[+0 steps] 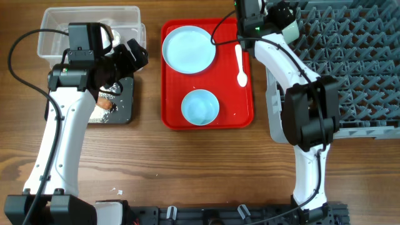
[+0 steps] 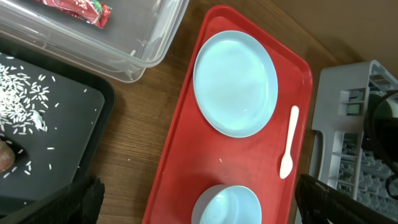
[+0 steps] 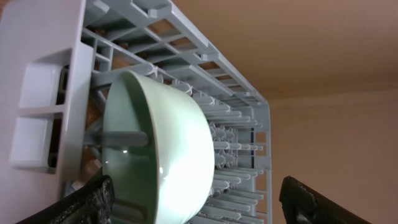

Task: Sort waste into correct bins and load items into the dishwasher rack
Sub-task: 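Place the green bowl into the grey rack with the right gripper, then reach the right gripper to the light-blue bowl and grasp it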

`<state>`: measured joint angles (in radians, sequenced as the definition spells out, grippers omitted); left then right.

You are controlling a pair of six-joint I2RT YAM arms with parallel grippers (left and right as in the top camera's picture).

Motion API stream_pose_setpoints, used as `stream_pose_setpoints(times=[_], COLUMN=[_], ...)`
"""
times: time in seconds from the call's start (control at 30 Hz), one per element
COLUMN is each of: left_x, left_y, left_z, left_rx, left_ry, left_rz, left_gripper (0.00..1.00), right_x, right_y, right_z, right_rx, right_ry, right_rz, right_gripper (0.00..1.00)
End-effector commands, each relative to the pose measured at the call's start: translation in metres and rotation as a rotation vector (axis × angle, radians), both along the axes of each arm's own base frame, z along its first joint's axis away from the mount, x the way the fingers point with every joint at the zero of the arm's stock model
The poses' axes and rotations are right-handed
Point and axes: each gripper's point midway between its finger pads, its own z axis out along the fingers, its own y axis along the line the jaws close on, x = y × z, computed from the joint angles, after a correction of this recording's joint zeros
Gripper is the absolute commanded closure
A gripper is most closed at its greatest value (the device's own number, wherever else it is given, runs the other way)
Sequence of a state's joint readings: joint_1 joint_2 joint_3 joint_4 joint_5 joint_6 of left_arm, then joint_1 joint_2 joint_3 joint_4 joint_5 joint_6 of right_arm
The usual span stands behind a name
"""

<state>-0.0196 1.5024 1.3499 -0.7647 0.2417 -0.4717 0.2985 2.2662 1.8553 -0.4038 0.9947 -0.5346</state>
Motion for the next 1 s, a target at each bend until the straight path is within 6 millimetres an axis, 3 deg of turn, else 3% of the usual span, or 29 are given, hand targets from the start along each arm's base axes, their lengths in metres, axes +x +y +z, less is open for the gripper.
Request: stream_pose_setpoints(times=[0.0,0.1,0.17,0.27,0.33,0.4,0.5,0.6,0.63,0.7,0.87,0.97], left_x=[0.002,0.002,0.002,0.002,0.002,0.002,0.002,0.002,0.002,0.002,0.002,0.002], left_y=[-0.002,-0.002,-0.002,-0.002,-0.002,-0.002,-0.002,-0.002,-0.002,-0.002,-0.002,-0.002], left_z=[0.004,0.004,0.004,0.004,0.004,0.004,0.004,0.004,0.004,0.004,0.004,0.004], left_rx=[0.008,0.008,0.008,0.008,0.008,0.008,0.008,0.008,0.008,0.008,0.008,0.008], left_ry=[-0.014,-0.014,-0.014,-0.014,-0.014,-0.014,-0.014,-0.014,-0.014,-0.014,-0.014,-0.014], left_rz=[-0.02,-0.02,-0.02,-0.02,-0.02,-0.02,-0.02,-0.02,-0.02,-0.02,-0.02,-0.02], left_gripper=[0.0,0.0,0.0,0.0,0.0,0.0,0.0,0.0,0.0,0.0,0.0,0.0], right_x=[-0.009,-0.018,-0.024,-0.045,-0.067,-0.091,-0.119,-0.135,-0.14,-0.148,-0.18,-0.197], right_y=[-0.005,0.003,0.025,0.078,0.123,0.163,0.202,0.214,0.212,0.204,0.185,0.189], right_z=[0.076,0.099,0.093,0.065,0.048,0.039,0.041,0.033,0.023,0.001,-0.061,-0.085], right_rx=[0.094,0.233,0.392,0.681,0.904,1.114,1.347,1.503,1.51,1.493,1.387,1.361], right_ry=[-0.197,-0.266,-0.201,0.013,0.173,0.317,0.466,0.558,0.585,0.619,0.666,0.702], right_rz=[-0.03,-0.009,0.081,0.264,0.39,0.498,0.597,0.49,0.436,0.298,-0.006,-0.04], right_gripper=[0.11,0.11,0.11,0.0,0.0,0.0,0.0,0.04,0.16,0.25,0.27,0.27])
